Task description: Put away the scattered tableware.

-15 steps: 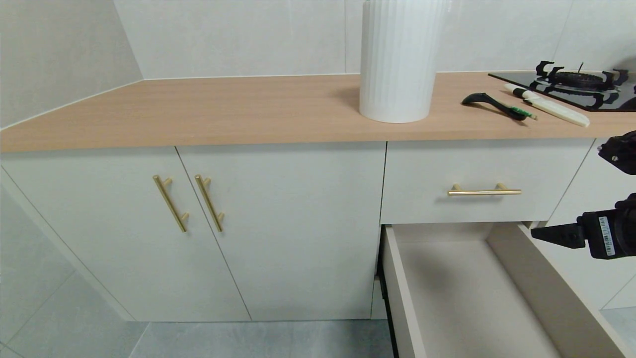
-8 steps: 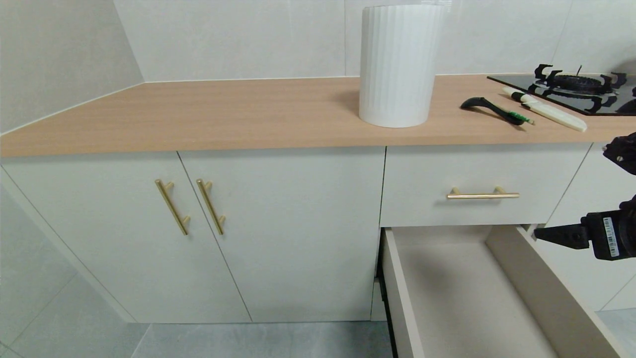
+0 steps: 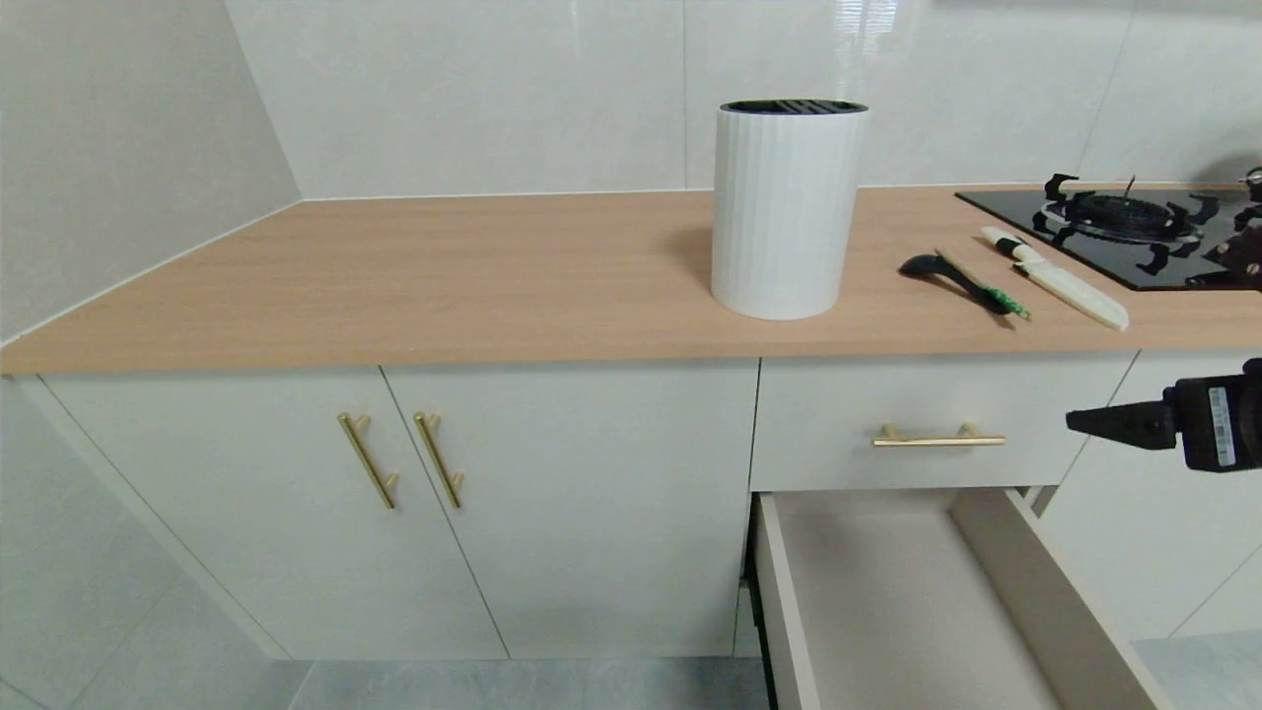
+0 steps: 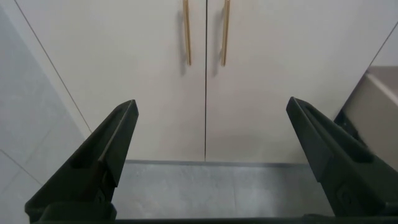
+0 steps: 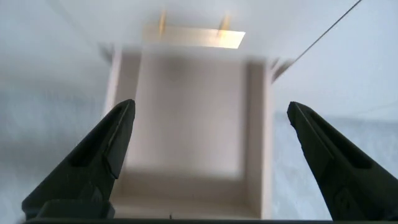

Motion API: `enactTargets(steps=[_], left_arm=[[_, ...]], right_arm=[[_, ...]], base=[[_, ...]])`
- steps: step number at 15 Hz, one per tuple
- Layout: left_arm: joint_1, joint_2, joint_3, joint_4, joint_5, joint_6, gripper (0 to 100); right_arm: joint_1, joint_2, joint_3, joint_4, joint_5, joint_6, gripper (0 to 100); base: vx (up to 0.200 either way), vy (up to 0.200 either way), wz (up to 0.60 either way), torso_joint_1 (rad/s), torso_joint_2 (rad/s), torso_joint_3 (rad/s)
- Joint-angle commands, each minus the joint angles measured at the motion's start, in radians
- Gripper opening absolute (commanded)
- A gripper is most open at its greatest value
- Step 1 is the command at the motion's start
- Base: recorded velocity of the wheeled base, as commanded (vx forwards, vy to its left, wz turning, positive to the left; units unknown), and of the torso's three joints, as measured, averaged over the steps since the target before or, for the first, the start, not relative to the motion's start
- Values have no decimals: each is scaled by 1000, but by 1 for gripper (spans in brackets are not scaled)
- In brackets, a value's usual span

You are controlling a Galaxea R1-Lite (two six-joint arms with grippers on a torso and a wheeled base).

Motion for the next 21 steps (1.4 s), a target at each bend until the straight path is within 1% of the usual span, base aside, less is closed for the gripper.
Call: enactTargets(steps=[1, 2, 3, 4, 5, 6, 9, 11, 15, 21], left_arm=[[0, 2, 0, 0, 1, -1, 100], [0, 2, 0, 0, 1, -1, 100], [0, 2, 0, 0, 1, -1, 100], [0, 2, 0, 0, 1, 1, 100], [0, 2, 0, 0, 1, -1, 100], [0, 2, 0, 0, 1, -1, 100], [0, 2, 0, 0, 1, -1, 100], [0, 2, 0, 0, 1, -1, 100], [0, 2, 0, 0, 1, -1, 100], [0, 3, 0, 0, 1, 1, 100]], right_arm=[[-65, 124, -159, 32, 1, 3, 100], [-88, 191, -264, 90, 1, 4, 100], [-98, 234, -334, 139, -1, 7, 100], [-109, 317, -488, 260, -1, 9, 100], [-109, 349, -534, 294, 1, 11, 100], [-111, 395, -561, 300, -1, 11, 100], [-111, 538, -638, 237, 8, 6, 100], [-111, 578, -661, 236, 8, 11, 100], [-126, 611, -659, 148, 8, 14, 100], [-123, 648, -658, 84, 7, 43, 100]], base=[[0, 0, 0, 183, -466, -300], [0, 0, 0, 163, -476, -290], [0, 0, 0, 124, -320, -207], [0, 0, 0, 61, -173, -110], [0, 0, 0, 46, -95, -66], [0, 0, 0, 0, 0, 0], [0, 0, 0, 0, 0, 0], [0, 0, 0, 0, 0, 0], [0, 0, 0, 0, 0, 0], [0, 0, 0, 0, 0, 0]])
